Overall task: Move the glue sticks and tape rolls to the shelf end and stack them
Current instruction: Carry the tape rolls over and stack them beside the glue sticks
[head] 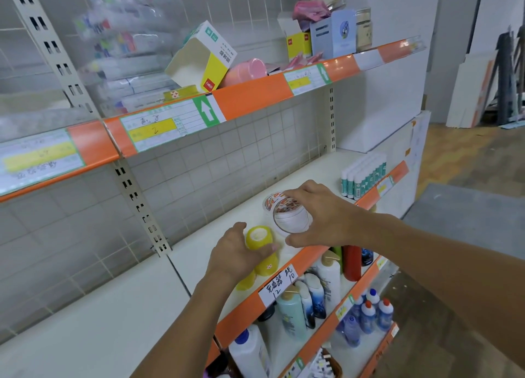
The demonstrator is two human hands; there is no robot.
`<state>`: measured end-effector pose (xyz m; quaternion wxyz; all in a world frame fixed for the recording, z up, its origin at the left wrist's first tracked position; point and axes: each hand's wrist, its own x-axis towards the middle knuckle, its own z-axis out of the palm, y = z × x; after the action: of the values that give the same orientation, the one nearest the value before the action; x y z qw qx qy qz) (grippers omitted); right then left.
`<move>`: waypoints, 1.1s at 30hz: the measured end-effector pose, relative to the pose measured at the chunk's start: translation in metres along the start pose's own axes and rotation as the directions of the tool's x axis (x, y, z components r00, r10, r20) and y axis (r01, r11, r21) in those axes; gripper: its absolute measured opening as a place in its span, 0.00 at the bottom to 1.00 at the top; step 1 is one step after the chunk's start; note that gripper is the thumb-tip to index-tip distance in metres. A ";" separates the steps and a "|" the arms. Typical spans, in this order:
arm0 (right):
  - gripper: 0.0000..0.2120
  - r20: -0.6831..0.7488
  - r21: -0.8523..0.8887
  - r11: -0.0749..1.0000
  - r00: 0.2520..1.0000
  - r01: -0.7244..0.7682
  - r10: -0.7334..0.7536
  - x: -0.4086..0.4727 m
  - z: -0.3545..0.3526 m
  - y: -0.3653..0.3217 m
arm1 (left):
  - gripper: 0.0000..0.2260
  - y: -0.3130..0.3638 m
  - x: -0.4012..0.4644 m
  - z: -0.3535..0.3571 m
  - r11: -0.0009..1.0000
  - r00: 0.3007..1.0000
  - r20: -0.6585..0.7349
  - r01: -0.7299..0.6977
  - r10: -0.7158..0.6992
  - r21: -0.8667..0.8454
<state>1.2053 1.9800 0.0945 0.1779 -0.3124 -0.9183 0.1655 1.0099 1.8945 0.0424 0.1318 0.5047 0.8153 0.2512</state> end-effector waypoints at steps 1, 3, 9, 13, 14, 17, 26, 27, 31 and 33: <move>0.45 0.003 -0.002 1.000 1.000 -0.007 0.007 -0.001 0.000 0.000 | 0.41 0.002 0.001 0.000 1.000 1.000 -0.002 -0.011 0.011 0.006; 0.45 0.005 -0.013 1.000 1.000 -0.011 0.011 -0.001 -0.001 -0.001 | 0.38 0.005 0.005 0.001 0.999 1.000 -0.006 -0.029 0.029 0.019; 0.45 -0.016 -0.028 0.998 0.998 -0.055 0.054 -0.001 -0.004 -0.001 | 0.26 0.000 0.010 0.001 0.999 0.999 0.000 -0.039 0.039 -0.006; 0.45 -0.018 -0.033 0.997 0.997 -0.076 0.075 0.000 -0.003 -0.001 | 0.22 0.002 0.011 -0.004 0.999 0.998 0.024 -0.050 0.050 -0.015; 0.45 -0.018 -0.038 0.996 0.997 -0.079 0.079 0.000 -0.004 -0.001 | 0.22 0.002 0.010 -0.005 0.998 0.998 0.026 -0.053 0.054 -0.019; 0.46 -0.017 -0.051 0.995 0.996 -0.084 0.083 0.002 -0.003 0.000 | 0.22 0.000 0.011 -0.006 0.998 0.998 0.019 -0.062 0.062 -0.003; 0.46 -0.035 -0.044 0.995 0.996 -0.088 0.086 0.004 0.001 -0.002 | 0.23 -0.006 0.015 -0.012 0.998 0.997 0.064 -0.041 0.044 -0.047; 0.46 -0.039 -0.041 0.995 0.996 -0.087 0.086 0.005 0.001 -0.003 | 0.23 -0.005 0.015 -0.012 0.998 0.997 0.071 -0.033 0.038 -0.061; 0.46 -0.048 -0.046 0.995 0.995 -0.094 0.092 0.004 -0.001 -0.001 | 0.23 -0.005 0.015 -0.012 0.995 0.995 0.092 -0.024 0.033 -0.094; 0.47 -0.056 -0.039 0.994 0.993 -0.106 0.104 0.003 -0.003 0.003 | 0.26 -0.004 0.014 -0.011 0.993 0.993 0.110 -0.020 0.033 -0.113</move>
<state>1.2060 1.9846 0.0966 0.1872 -0.3684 -0.8987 0.1470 0.9949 1.9027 0.0496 0.2018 0.5205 0.7846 0.2697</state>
